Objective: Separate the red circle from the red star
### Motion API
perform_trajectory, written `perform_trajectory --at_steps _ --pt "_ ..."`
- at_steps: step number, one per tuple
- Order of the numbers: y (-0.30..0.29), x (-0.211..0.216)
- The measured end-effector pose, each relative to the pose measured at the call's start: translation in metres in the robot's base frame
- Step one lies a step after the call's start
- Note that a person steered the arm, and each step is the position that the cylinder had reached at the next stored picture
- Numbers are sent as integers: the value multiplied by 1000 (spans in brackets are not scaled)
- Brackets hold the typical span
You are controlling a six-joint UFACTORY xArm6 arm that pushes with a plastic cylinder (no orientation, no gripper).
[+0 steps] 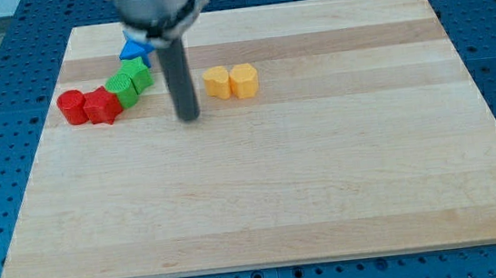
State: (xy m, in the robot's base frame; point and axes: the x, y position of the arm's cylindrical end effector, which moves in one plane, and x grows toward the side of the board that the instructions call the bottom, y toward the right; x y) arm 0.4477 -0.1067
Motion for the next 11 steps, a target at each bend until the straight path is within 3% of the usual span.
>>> perform_trajectory --at_steps 1,2,5,7,8,11 --pt "-96 56" --pt "-193 38" --pt "-198 3" --pt "-198 -101" --pt "-195 -109" --pt "-149 -54"
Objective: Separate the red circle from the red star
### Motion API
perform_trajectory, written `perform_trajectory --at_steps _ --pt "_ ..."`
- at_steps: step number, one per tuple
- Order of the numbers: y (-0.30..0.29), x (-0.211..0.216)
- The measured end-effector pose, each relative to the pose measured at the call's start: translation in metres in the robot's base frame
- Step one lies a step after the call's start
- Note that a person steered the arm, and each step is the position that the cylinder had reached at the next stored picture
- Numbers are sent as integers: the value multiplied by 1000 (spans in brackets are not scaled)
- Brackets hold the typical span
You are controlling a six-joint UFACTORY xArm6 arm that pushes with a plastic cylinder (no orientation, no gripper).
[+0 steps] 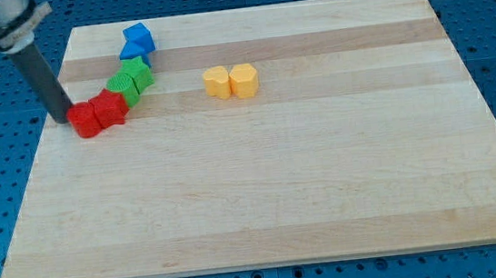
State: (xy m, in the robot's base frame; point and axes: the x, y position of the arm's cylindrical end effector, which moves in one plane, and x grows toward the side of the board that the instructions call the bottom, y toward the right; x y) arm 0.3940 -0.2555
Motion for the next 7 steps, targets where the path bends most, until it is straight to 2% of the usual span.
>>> perform_trajectory --at_steps 2,7 --pt "16 -10" --pt "56 24"
